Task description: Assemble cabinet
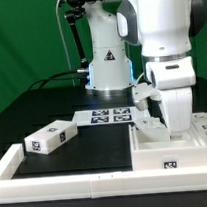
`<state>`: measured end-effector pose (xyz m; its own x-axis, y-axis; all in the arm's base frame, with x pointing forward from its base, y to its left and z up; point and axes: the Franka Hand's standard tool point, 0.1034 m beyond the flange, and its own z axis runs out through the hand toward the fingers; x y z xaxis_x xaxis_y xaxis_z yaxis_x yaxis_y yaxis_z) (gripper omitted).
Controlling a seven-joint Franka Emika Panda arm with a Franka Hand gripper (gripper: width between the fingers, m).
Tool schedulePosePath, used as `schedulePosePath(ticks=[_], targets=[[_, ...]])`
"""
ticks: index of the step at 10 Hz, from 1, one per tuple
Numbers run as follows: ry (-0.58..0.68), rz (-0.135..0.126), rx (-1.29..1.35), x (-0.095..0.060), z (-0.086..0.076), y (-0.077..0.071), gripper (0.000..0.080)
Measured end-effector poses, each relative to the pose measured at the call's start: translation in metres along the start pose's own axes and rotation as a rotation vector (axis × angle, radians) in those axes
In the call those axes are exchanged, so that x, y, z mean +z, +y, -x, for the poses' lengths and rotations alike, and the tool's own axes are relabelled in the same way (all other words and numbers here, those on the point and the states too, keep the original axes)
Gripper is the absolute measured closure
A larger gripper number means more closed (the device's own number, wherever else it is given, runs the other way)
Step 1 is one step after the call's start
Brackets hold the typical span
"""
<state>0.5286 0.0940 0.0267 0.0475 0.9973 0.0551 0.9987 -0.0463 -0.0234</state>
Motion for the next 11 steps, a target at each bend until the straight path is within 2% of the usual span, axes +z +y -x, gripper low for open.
schedulePosePath(ticks=[1,4,6,7,9,10,11], targets=[[-0.001,0.000,0.007,-0.001,0.000,-0.001,0.0013],[-0.015,0.013,0.032,-0.024,0.000,-0.013,0.0002],[-0.023,0.031,0.056,-0.041,0.000,-0.034,0.0002],[-0.019,0.039,0.074,-0.045,-0.008,-0.048,0.0002],[-0.008,0.035,0.099,-0.043,-0.031,-0.072,0.0002],[-0.003,0.031,0.093,-0.042,-0.043,-0.077,0.0002],[0.004,0.046,0.068,-0.053,-0.058,-0.072,0.0002]])
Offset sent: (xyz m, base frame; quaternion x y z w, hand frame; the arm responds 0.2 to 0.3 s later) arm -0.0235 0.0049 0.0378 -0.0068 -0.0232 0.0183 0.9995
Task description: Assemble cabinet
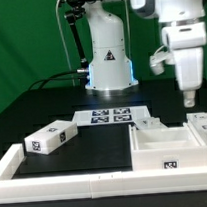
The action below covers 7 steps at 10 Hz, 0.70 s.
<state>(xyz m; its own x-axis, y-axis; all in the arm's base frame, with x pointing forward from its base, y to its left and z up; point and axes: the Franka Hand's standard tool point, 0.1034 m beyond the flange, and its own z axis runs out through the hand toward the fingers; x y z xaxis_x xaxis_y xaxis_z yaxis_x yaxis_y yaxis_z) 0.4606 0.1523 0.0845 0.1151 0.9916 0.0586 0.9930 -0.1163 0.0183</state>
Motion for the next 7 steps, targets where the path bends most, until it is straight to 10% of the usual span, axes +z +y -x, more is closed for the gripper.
schedulePosePath(ticks=[7], targets=[[0.034,0.001,-0.028,0.018,-0.009,-0.006,0.0002]])
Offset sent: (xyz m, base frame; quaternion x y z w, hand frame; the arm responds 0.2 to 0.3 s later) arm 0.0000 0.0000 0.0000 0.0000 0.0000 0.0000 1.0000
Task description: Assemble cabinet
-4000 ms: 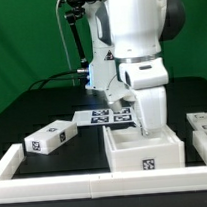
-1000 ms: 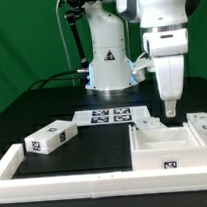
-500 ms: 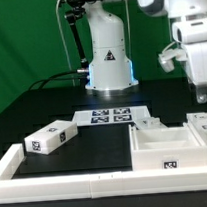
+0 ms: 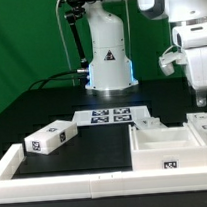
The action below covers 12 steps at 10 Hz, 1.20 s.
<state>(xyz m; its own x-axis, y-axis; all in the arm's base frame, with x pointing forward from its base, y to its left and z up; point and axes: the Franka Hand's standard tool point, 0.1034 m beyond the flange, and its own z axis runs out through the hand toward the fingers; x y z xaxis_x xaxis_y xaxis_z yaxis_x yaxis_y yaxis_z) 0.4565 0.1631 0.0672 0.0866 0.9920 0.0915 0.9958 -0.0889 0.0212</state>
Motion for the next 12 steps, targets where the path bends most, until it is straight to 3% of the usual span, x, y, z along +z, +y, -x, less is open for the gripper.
schedulePosePath(ticks=[5,11,12], targets=[[0.029,-0.023,0.028,0.029,-0.004,-0.020,0.0002],[0.044,-0.050,0.024,0.048,-0.015,-0.035,0.0002],[0.044,-0.053,0.025,0.050,-0.015,-0.036,0.0125]])
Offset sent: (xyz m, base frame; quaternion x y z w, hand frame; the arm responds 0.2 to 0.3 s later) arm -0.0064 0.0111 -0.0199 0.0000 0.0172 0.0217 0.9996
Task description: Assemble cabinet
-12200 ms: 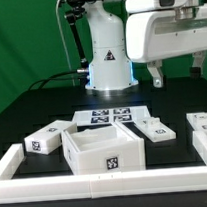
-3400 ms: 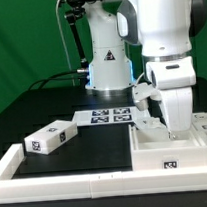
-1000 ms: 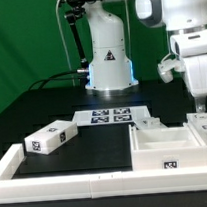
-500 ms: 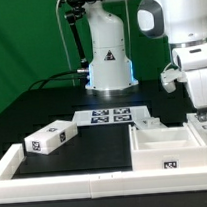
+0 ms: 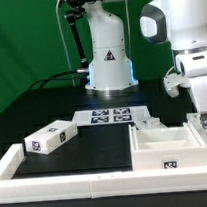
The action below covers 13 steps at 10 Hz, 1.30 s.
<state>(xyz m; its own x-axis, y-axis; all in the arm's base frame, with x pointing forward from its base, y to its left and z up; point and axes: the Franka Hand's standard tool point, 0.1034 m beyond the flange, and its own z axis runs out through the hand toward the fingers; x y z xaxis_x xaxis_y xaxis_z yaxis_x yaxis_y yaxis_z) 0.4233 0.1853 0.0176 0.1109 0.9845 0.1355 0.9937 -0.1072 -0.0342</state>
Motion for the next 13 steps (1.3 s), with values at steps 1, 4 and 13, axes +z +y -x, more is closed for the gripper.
schedulePosePath(ticks=[1,4,13], targets=[[0.000,-0.001,0.000,0.001,0.000,0.000,0.0125],[0.000,-0.003,0.001,0.001,0.001,-0.001,0.0444],[-0.030,-0.009,0.016,-0.014,0.017,0.005,0.0732]])
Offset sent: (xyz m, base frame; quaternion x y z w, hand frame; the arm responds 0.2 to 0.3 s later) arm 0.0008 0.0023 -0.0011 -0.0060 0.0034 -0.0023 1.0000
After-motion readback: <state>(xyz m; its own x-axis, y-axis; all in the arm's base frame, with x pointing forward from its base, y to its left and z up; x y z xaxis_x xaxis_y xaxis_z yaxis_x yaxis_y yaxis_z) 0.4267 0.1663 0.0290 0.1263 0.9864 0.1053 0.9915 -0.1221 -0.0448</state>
